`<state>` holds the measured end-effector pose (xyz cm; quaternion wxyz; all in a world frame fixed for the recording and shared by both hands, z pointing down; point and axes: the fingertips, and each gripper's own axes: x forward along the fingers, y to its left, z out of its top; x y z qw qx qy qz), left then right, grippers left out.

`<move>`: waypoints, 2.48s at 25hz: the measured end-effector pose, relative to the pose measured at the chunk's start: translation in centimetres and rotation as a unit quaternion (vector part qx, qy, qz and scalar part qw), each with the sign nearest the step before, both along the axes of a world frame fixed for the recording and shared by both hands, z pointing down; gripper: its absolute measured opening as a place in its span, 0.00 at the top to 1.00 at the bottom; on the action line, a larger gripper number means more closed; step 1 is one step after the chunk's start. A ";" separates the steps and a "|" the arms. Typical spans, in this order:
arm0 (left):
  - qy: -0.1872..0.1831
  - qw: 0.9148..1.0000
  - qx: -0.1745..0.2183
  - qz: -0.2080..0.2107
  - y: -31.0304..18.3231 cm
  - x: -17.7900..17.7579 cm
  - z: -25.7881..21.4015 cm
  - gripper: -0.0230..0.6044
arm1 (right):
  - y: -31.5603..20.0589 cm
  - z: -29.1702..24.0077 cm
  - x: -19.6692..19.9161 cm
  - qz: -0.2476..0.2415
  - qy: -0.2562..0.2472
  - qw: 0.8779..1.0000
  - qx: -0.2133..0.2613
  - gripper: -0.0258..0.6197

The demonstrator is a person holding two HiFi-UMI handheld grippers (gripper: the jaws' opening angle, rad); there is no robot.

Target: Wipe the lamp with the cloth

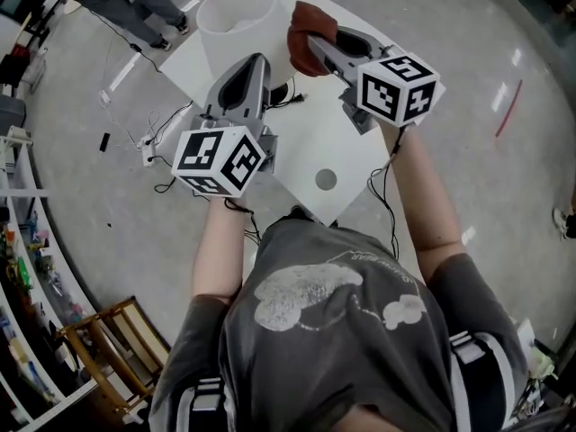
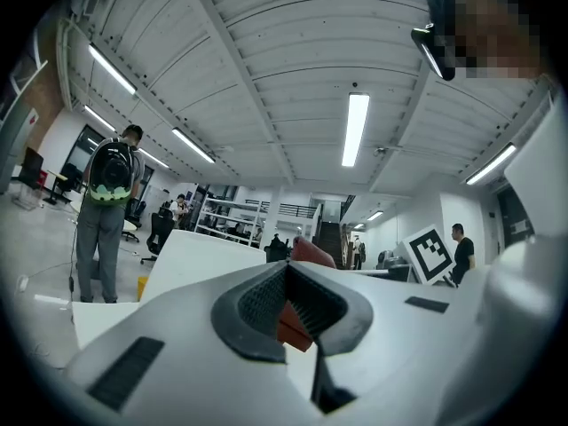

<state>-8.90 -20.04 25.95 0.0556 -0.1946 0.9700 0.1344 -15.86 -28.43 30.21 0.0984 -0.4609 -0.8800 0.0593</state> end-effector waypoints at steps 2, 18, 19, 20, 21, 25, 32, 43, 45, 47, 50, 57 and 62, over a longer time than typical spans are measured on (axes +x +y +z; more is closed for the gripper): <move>-0.001 1.000 0.000 0.002 0.5 -0.4 -0.3 0.95 | 1.0 -1.0 -0.6 0.002 -0.010 1.000 0.003 0.82; 0.059 0.997 0.030 0.046 -1.0 -2.1 5.0 0.95 | -0.3 6.5 -2.9 0.049 0.056 0.994 0.077 0.82; 0.064 0.997 0.029 0.041 -0.9 -2.1 5.5 0.95 | -0.5 7.3 -2.9 0.048 0.065 0.994 0.078 0.82; 0.069 0.997 0.029 0.034 -0.7 -2.2 5.9 0.95 | -0.8 8.2 -2.8 0.044 0.073 0.993 0.079 0.82; 0.072 0.997 0.029 0.026 -0.5 -2.2 6.3 0.95 | -0.9 8.9 -2.9 0.040 0.081 0.993 0.080 0.82; 0.087 0.996 0.032 -0.011 -0.5 -2.1 7.6 0.95 | -1.6 12.0 -3.0 0.012 0.111 0.990 0.084 0.82; 0.111 0.991 0.029 -0.069 -2.7 -1.5 8.7 0.95 | -3.3 14.4 -3.8 -0.040 0.138 0.985 0.095 0.82; 0.030 0.989 0.008 -0.146 -3.4 -4.3 0.8 0.95 | -1.9 3.9 -8.1 -0.138 0.045 0.989 0.034 0.82; 0.018 0.987 0.004 -0.159 -3.6 -4.8 0.0 0.95 | -0.9 2.3 -9.0 -0.157 0.022 0.987 0.028 0.82; 0.011 0.986 -0.001 -0.167 -4.1 -5.5 -0.1 0.95 | -0.2 1.3 -9.8 -0.172 0.004 0.985 0.025 0.82; 0.003 0.984 -0.005 -0.176 -4.4 -6.2 -0.4 0.95 | 1.0 -0.2 -10.4 -0.189 -0.017 0.982 0.021 0.82; 0.008 0.980 -0.006 -0.200 -4.2 -6.6 -0.3 0.95 | 3.0 -0.1 -11.2 -0.212 -0.033 0.976 0.037 0.82; 0.026 0.979 -0.003 -0.203 -4.2 -5.6 1.5 0.95 | 2.5 2.6 -11.0 -0.209 -0.003 0.977 0.038 0.82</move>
